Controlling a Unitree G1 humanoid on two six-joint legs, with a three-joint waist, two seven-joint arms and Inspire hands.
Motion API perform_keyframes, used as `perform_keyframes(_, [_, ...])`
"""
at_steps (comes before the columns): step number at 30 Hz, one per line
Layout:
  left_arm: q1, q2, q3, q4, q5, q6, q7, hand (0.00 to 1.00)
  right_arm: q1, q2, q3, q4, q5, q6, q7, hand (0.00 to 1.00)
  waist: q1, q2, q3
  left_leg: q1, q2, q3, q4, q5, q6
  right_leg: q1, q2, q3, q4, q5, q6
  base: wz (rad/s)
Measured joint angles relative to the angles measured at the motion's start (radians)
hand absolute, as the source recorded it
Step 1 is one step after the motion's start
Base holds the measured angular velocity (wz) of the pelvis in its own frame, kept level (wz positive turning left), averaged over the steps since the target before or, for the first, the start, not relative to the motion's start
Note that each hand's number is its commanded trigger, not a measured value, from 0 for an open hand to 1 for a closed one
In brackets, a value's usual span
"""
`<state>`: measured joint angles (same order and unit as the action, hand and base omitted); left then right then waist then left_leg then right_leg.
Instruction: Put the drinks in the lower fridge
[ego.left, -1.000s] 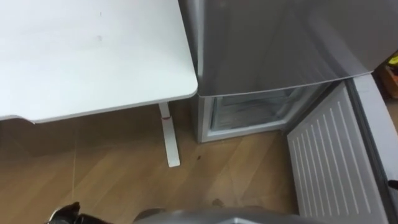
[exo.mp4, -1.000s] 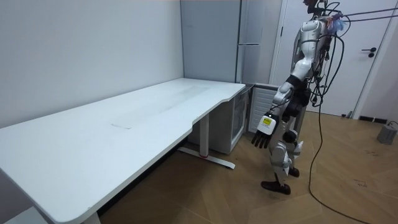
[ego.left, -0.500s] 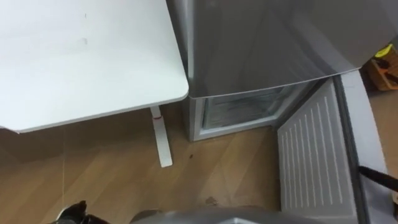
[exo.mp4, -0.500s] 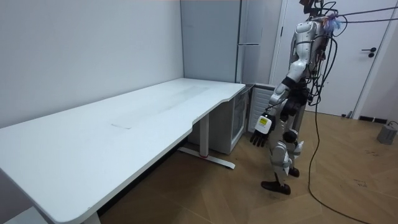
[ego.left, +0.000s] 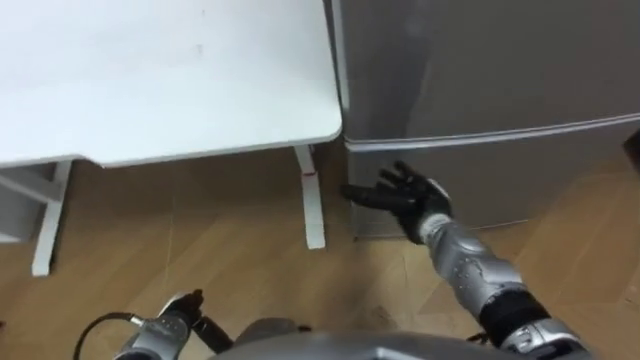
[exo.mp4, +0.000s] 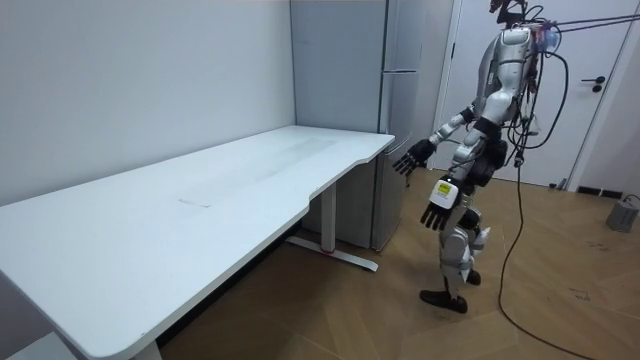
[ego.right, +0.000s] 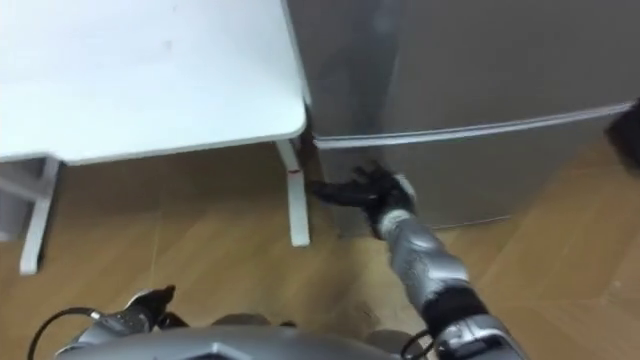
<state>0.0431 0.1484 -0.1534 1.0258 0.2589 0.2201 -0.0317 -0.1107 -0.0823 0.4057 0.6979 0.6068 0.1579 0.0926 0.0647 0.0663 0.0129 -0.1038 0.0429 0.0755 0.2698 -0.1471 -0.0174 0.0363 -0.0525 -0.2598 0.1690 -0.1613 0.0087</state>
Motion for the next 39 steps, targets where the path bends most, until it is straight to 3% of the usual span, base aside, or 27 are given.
perform_keyframes(2, [0.000, -0.004, 0.025, -0.002, -0.019, 0.000, 0.010, 0.00, -0.017, 0.002, 0.010, 0.000, 0.000, 0.020, 0.029, 0.00, 0.018, -0.016, 0.0048, 0.000, -0.009, -0.010, -0.005, 0.002, 0.003, 0.008, -0.007, -0.018, -0.002, -0.004, 0.006, 0.36])
perform_keyframes(4, [0.011, 0.000, 0.040, -0.001, -0.052, 0.000, 0.028, 0.00, -0.022, 0.002, 0.010, 0.000, 0.000, 0.030, 0.056, 0.00, 0.025, -0.038, -0.0014, 0.003, -0.026, -0.031, -0.005, -0.001, 0.008, 0.032, -0.017, -0.040, -0.018, -0.009, 0.014, 0.36])
perform_keyframes(7, [0.030, 0.005, 0.056, 0.005, -0.074, -0.003, 0.046, 0.00, -0.032, -0.002, 0.006, 0.000, -0.003, 0.043, 0.084, 0.00, 0.033, -0.051, -0.0040, 0.012, -0.041, -0.039, -0.013, -0.007, 0.017, 0.044, -0.028, -0.044, -0.018, -0.016, 0.025, 0.16])
perform_keyframes(18, [0.055, 0.002, 0.081, 0.007, -0.149, -0.001, 0.050, 0.00, -0.030, -0.017, 0.003, 0.001, -0.014, 0.076, 0.128, 0.00, 0.049, -0.058, -0.0018, 0.031, -0.050, -0.048, -0.019, -0.018, 0.022, 0.064, -0.034, -0.047, -0.017, -0.018, 0.031, 0.03])
perform_keyframes(23, [0.077, 0.002, 0.081, -0.009, -0.187, -0.004, 0.073, 0.00, -0.016, -0.027, 0.003, 0.084, -0.043, 0.073, 0.123, 0.00, 0.047, -0.064, -0.0016, 0.048, -0.050, -0.047, -0.028, -0.019, 0.022, 0.083, -0.034, -0.047, -0.018, -0.019, 0.033, -0.01])
perform_keyframes(27, [0.090, 0.002, 0.081, -0.025, -0.190, -0.005, 0.091, 0.00, -0.003, -0.049, -0.009, 0.202, -0.131, 0.062, 0.124, 0.00, 0.019, -0.068, -0.0034, 0.038, -0.049, -0.048, -0.012, -0.020, 0.023, 0.082, -0.034, -0.042, -0.017, -0.020, 0.034, 0.00])
perform_keyframes(31, [0.093, 0.009, 0.084, -0.019, -0.193, -0.017, 0.099, 0.00, 0.056, -0.077, -0.068, 0.299, -0.151, 0.036, 0.111, 0.00, 0.014, -0.082, -0.0106, 0.050, -0.051, -0.046, -0.013, -0.021, 0.024, 0.091, -0.035, -0.034, -0.020, -0.021, 0.036, -0.01])
perform_keyframes(37, [0.128, 0.014, 0.115, -0.010, -0.226, -0.058, 0.107, 0.00, 0.115, -0.082, -0.167, 0.430, -0.158, -0.009, 0.095, 0.00, -0.015, -0.101, -0.0067, 0.064, -0.053, -0.045, -0.018, -0.021, 0.024, 0.100, -0.033, -0.019, -0.034, -0.024, 0.039, 0.00])
perform_keyframes(39, [0.140, 0.013, 0.136, -0.010, -0.220, -0.059, 0.106, 0.00, 0.132, -0.082, -0.199, 0.460, -0.163, -0.015, 0.096, 0.00, -0.018, -0.099, -0.0133, 0.069, -0.054, -0.045, -0.019, -0.021, 0.024, 0.101, -0.033, -0.019, -0.035, -0.025, 0.039, 0.00])
